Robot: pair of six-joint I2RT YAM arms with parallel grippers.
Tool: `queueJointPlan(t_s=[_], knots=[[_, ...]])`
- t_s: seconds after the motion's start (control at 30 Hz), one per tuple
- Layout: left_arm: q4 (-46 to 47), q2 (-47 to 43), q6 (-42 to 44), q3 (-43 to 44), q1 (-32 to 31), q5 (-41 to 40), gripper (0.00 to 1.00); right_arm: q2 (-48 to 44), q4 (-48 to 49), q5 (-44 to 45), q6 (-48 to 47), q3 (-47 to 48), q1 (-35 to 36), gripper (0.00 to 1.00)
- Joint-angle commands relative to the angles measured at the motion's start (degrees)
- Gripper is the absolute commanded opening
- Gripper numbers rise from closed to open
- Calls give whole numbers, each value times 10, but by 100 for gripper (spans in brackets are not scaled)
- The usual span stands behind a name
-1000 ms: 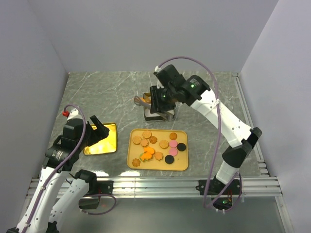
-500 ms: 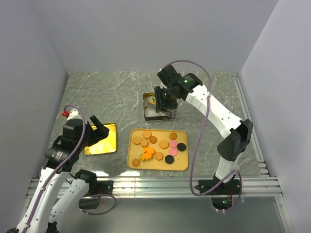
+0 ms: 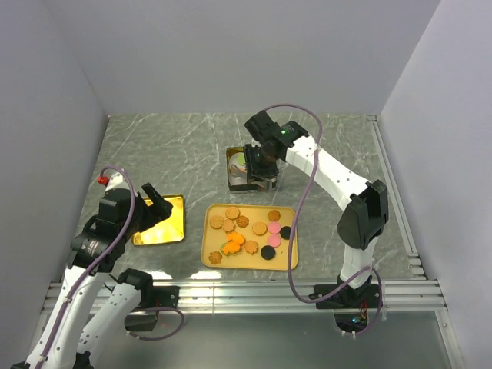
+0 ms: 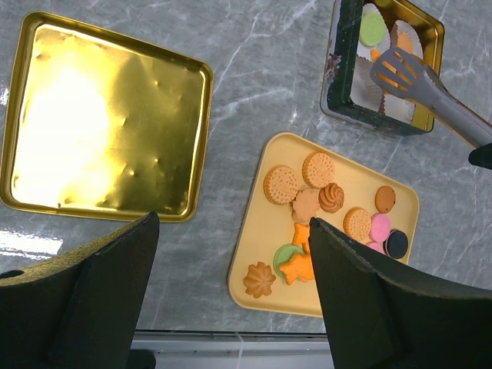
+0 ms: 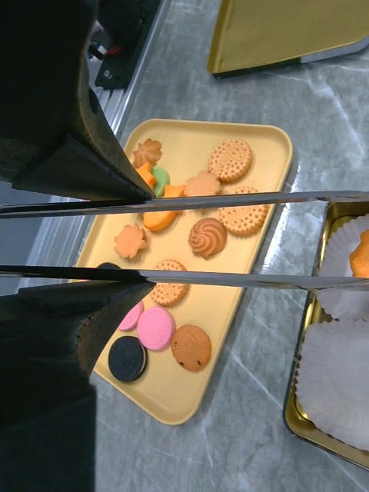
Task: Pack the cookies
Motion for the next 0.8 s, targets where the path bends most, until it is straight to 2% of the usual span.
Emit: queueJointPlan(t_s=[0.0, 0.77], knots=[[18, -7, 7, 4, -2, 7, 85, 4, 31, 13, -10, -1, -6, 47], [20, -8, 11, 3, -2, 12, 85, 8, 27, 30, -8, 1, -9, 58]])
